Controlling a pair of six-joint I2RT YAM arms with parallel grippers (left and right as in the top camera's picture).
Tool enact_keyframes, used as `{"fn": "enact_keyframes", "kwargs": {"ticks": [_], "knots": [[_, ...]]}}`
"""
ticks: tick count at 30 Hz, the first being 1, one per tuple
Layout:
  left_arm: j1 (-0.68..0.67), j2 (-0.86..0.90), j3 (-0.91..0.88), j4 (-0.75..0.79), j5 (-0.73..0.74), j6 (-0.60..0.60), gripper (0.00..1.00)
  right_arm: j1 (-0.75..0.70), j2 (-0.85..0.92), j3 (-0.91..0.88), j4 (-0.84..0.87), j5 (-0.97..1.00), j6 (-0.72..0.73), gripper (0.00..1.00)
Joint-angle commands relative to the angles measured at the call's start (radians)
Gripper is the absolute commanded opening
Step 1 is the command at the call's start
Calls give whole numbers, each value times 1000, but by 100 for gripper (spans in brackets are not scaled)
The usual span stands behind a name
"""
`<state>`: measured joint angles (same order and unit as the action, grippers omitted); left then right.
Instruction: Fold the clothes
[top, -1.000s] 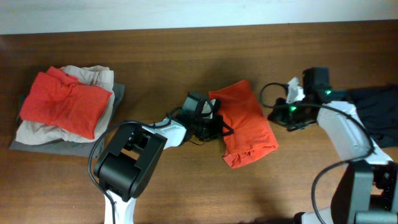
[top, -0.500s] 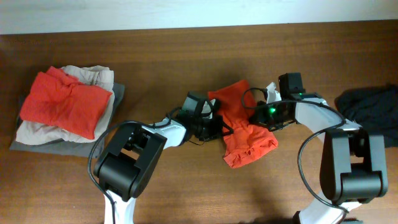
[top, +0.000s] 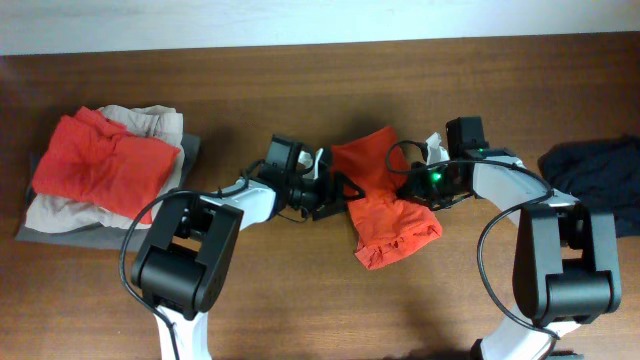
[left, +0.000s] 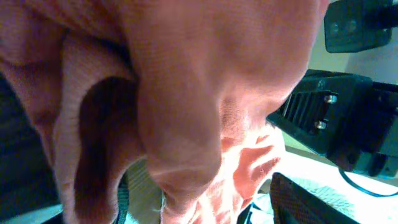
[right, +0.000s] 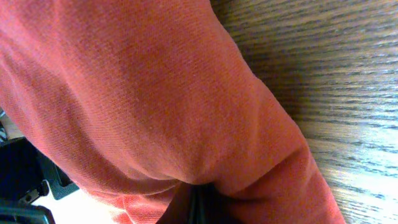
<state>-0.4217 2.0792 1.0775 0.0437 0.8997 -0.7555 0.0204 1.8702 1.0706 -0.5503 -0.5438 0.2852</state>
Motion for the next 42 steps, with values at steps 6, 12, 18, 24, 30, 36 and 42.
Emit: {"fn": "enact_keyframes", "kwargs": {"ticks": [6, 12, 18, 24, 30, 36, 42], "knots": [[-129, 41, -31, -22, -202, -119, 69, 12, 55, -31, -36, 80, 0, 4], [-176, 41, -31, 51, -291, -188, 69, 12, 55, -31, -42, 80, 0, 4], [-181, 42, -31, 115, -298, -197, 42, 12, 55, -31, -44, 80, 0, 4], [-185, 42, -31, 161, -293, -141, 8, 12, 55, -31, -47, 80, 0, 4], [-172, 40, -29, 271, -167, -10, 1, -5, -66, -23, -69, 84, -69, 4], [-128, 19, -27, 270, -69, 101, 1, -59, -388, 43, -225, 195, -68, 4], [-71, -94, -27, 211, -43, 222, 1, -99, -655, 113, -322, 272, -68, 4]]}}
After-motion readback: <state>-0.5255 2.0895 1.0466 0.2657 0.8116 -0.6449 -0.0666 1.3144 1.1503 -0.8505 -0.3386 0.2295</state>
